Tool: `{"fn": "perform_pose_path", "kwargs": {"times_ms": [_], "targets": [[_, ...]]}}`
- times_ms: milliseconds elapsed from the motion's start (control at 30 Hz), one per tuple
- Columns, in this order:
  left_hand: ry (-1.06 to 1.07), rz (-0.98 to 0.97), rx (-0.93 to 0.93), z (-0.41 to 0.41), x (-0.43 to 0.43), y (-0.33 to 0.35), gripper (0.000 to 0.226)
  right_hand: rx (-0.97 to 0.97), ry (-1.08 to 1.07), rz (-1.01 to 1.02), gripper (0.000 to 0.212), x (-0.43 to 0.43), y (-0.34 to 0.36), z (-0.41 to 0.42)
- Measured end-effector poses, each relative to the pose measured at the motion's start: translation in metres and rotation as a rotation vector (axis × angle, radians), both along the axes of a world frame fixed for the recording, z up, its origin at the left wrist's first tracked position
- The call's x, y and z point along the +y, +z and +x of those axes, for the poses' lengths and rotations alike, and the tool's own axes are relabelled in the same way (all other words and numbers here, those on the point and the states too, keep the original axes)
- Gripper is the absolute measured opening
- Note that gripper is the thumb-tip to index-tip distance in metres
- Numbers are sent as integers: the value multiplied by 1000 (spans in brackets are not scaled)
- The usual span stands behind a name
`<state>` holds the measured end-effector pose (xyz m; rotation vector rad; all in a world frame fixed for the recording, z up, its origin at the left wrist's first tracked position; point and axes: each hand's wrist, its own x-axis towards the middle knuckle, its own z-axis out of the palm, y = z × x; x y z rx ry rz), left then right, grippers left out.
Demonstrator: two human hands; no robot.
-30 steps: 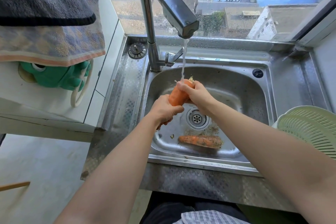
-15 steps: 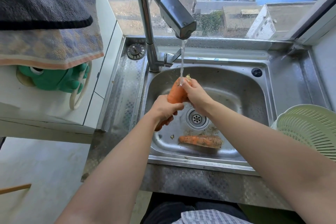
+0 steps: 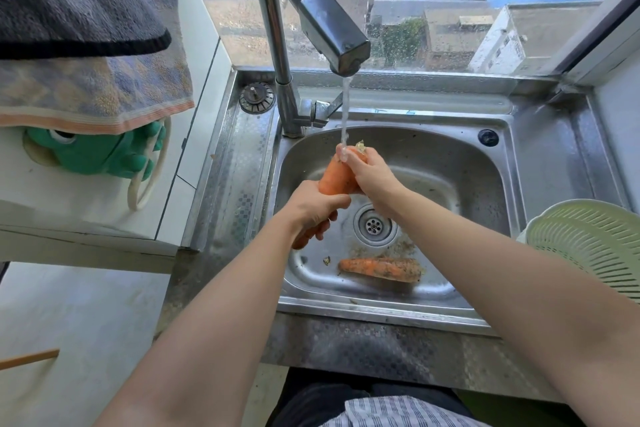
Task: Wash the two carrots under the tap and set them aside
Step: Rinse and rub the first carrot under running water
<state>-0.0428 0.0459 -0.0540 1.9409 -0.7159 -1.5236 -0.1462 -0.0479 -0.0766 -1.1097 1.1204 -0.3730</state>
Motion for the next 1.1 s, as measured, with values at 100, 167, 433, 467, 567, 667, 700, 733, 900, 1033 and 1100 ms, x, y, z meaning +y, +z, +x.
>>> {"fn": "perform_pose_path", "kwargs": {"times_ms": [100, 167, 433, 467, 567, 667, 700, 733, 900, 1033, 1100], "targets": [[22, -22, -32, -2, -2, -1, 15, -33, -11, 55, 56, -1, 0, 0], [21, -17, -59, 2, 0, -3, 13, -126, 53, 122, 56, -2, 0, -5], [2, -9, -159, -1, 1, -7, 16, -83, -44, 210, 49, -2, 2, 3], [12, -3, -134, 1, 3, -7, 15, -189, 52, 242, 39, -4, 3, -5], [-3, -9, -125, 5, 4, -7, 14, -376, 139, 299, 34, -8, 0, -18], [-41, -35, -197, 0, -2, -4, 16, -120, -41, 191, 64, -4, -5, -1], [-53, -31, -191, -2, -3, -3, 16, -39, -96, 165, 64, -2, -5, 4], [-49, -21, -162, -3, -3, -4, 16, -21, -106, 156, 60, -2, -5, 5], [-40, 40, 45, 7, 8, 2, 10, -394, 122, 358, 34, -9, 6, -26], [-104, 41, 92, 4, 7, 7, 11, -222, -14, 276, 35, 1, 3, -12], [-93, 39, 78, -1, 6, 7, 10, -142, -180, 274, 38, 3, 1, 0]]}}
